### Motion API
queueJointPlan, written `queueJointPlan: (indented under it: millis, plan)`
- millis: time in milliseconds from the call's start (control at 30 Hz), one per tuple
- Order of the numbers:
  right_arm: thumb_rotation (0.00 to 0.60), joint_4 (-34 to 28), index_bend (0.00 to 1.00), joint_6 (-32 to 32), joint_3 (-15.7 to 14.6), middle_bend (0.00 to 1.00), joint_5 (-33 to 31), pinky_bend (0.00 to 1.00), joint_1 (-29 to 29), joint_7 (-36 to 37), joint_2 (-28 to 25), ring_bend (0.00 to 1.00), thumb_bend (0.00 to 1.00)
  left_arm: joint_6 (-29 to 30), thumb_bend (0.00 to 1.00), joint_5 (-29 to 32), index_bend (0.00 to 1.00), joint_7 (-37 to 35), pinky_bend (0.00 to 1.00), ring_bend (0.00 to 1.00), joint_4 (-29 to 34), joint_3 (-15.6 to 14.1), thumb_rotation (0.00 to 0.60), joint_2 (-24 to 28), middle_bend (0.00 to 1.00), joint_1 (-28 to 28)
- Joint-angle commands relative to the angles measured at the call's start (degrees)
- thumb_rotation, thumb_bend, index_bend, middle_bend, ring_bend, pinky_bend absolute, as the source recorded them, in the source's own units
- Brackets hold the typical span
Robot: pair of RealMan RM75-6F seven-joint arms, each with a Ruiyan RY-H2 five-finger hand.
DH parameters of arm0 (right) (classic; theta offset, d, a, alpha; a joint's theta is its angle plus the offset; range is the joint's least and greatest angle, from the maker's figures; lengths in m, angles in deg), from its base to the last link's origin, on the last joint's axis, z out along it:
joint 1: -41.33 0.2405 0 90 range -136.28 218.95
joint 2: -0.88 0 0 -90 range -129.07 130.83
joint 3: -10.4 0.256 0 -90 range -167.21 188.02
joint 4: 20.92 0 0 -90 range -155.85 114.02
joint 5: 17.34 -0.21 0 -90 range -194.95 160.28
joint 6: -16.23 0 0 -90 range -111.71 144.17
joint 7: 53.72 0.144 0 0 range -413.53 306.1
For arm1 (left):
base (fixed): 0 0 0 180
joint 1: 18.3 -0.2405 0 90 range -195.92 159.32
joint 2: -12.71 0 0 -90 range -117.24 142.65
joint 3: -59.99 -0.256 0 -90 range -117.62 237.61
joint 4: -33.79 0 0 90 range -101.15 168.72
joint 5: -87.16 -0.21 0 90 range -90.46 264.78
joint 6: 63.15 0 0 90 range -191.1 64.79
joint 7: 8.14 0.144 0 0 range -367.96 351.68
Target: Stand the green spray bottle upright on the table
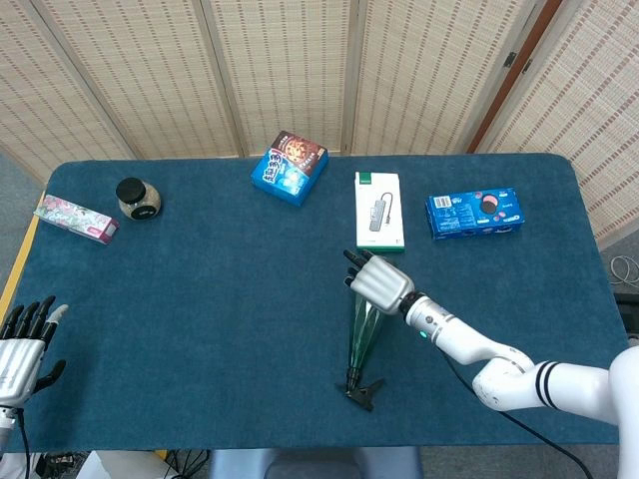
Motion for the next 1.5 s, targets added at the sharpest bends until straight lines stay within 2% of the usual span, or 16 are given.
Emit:
queueJointPlan:
  millis: [33,300,500,600,667,767,867,1133,1500]
  plan:
    - [0.600,-0.6,0.39,-0.8,-0.3,0.37,0.0,0.23,-0.9,-0.1,-0.8,0.04,0.92,-0.1,0.28,0.0,0.00,0.1,0.00,0.00,0.1,0.0,0.600,0.0,0.00,0.1]
    - [0.600,-0.3,0.39,-5.8,0.7,0.34,4.6,0.23,-3.5,5.9,-2.0,0.04,0.89,-0.3,0.28,0.3,0.00,0.6,0.00,0.00,0.6,0.3,0.600,0.1,0.00,0.3]
    - [0.600,-0.3,0.37,-11.0,1.3,0.28,9.8,0.23,-5.6,11.3,-3.9,0.07,0.78,-0.5,0.28,0.6,0.00,1.0,0.00,0.00,1.0,0.4,0.600,0.2,0.00,0.4]
    - [0.600,-0.7,0.32,-14.1,1.3,0.25,12.8,0.24,-6.9,13.6,-5.2,0.08,0.59,-0.4,0.28,0.6,0.00,1.0,0.00,0.00,1.3,0.4,0.600,0.2,0.00,0.4]
    - [0.600,-1.4,0.30,-16.3,1.0,0.24,14.9,0.24,-7.8,15.1,-6.3,0.08,0.39,-0.4,0.28,0.6,0.00,0.9,0.00,0.00,1.3,0.5,0.600,0.3,0.00,0.4]
    - [0.600,-2.5,0.28,-18.6,0.1,0.22,18.0,0.25,-9.1,17.0,-7.9,0.08,0.14,-0.4,0.28,0.8,0.00,0.9,0.00,0.00,1.4,0.6,0.600,0.3,0.00,0.4]
    - [0.600,-3.4,0.25,-20.2,-1.2,0.20,21.0,0.26,-10.3,17.8,-9.0,0.08,0.01,-0.5,0.28,0.9,0.00,1.1,0.00,0.00,1.5,0.6,0.600,0.3,0.00,0.4]
    - [0.600,-6.1,0.22,-20.7,-4.5,0.18,25.8,0.27,-12.5,20.4,-11.0,0.08,0.00,-0.5,0.28,1.2,0.00,2.1,0.00,0.00,2.1,0.6,0.600,0.2,0.00,0.4]
    - [0.600,-6.0,0.21,-16.5,-5.1,0.16,28.6,0.27,-12.9,12.9,-9.7,0.08,0.00,-0.6,0.28,1.6,0.00,3.1,0.00,0.00,2.9,0.7,0.600,0.5,0.00,0.4]
